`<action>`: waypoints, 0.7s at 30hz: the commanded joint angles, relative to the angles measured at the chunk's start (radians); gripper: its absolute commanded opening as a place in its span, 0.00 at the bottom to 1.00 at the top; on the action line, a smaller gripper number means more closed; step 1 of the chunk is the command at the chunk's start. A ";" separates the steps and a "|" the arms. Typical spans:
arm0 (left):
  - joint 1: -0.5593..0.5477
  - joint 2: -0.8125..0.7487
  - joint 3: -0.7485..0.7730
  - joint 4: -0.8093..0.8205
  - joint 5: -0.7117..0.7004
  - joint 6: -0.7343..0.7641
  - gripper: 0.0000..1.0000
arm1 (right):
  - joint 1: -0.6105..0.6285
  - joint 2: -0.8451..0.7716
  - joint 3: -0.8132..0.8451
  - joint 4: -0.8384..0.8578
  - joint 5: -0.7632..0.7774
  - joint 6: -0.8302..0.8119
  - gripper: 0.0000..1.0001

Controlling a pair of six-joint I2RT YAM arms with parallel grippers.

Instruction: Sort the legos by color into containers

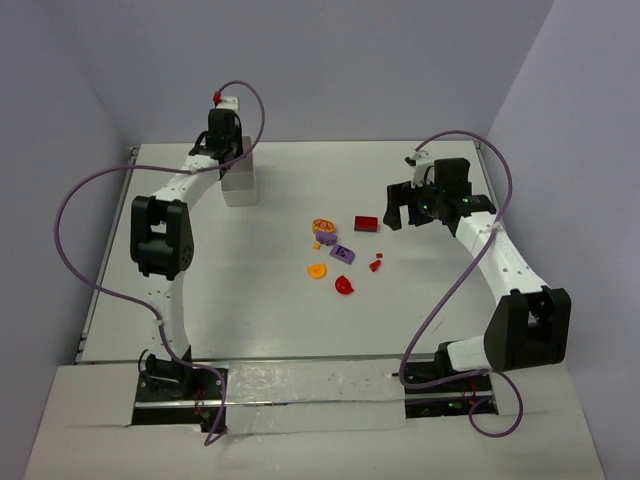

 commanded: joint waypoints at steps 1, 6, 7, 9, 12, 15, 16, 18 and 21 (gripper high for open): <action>0.004 0.005 0.049 0.060 -0.025 0.016 0.20 | 0.007 0.006 0.021 0.010 -0.012 0.004 1.00; 0.004 0.008 0.061 0.066 -0.028 0.020 0.24 | 0.007 0.010 0.023 0.009 -0.016 0.005 1.00; 0.004 0.012 0.065 0.066 -0.031 0.022 0.30 | 0.007 0.011 0.024 0.009 -0.016 0.005 1.00; 0.004 0.016 0.072 0.069 -0.035 0.025 0.40 | 0.007 0.012 0.024 0.009 -0.016 0.005 1.00; 0.004 0.021 0.075 0.070 -0.034 0.028 0.53 | 0.007 0.013 0.026 0.007 -0.016 0.005 1.00; 0.004 0.026 0.089 0.059 -0.029 0.028 0.62 | 0.007 0.015 0.029 0.006 -0.016 0.005 1.00; 0.004 0.024 0.092 0.054 -0.028 0.031 0.62 | 0.007 0.015 0.029 0.004 -0.018 0.005 1.00; 0.004 0.011 0.088 0.050 -0.013 0.028 0.61 | 0.007 0.013 0.032 0.004 -0.018 0.007 1.00; 0.004 -0.068 0.045 0.083 0.038 0.034 0.58 | 0.007 0.009 0.034 0.002 -0.018 0.005 1.00</action>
